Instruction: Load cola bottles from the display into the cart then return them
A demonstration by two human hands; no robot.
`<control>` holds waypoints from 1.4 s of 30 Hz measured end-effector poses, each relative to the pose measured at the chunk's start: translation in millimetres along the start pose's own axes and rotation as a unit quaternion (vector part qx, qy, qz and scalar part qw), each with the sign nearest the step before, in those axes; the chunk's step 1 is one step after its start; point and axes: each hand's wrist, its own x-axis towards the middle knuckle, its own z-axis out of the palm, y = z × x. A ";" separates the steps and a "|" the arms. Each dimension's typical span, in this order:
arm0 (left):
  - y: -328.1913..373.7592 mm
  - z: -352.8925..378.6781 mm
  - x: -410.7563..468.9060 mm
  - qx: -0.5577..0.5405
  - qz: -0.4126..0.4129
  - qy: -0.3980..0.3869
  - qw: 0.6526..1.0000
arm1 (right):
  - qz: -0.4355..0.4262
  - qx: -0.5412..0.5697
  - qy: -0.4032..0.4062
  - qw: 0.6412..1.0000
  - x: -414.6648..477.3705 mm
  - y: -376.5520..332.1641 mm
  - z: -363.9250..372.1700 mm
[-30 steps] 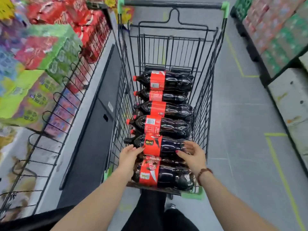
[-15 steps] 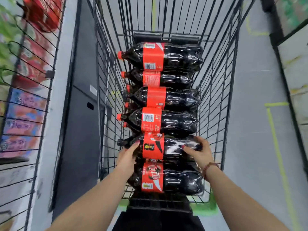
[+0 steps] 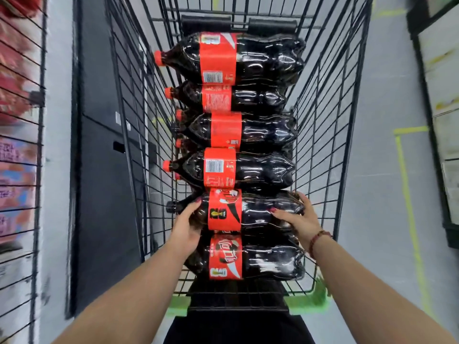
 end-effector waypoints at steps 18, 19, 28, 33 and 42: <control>8.0 15.8 -102.2 -0.072 0.251 -0.069 0.963 | -0.177 0.057 -0.124 0.975 -72.7 -61.6 -14.2; 8.1 18.0 -113.7 -0.080 0.278 -0.070 0.955 | -0.194 0.060 -0.136 0.970 -80.3 -66.4 -16.1; -0.7 30.6 -244.1 -0.091 0.488 -0.043 0.867 | -0.256 0.068 -0.280 0.923 -154.1 -93.8 -30.5; -8.2 9.4 -324.8 -0.082 0.570 0.021 0.817 | -0.275 0.059 -0.379 0.882 -206.2 -94.4 -16.1; -74.3 -84.9 -450.9 -0.152 0.659 0.120 0.727 | -0.249 0.017 -0.531 0.810 -309.0 -54.8 57.8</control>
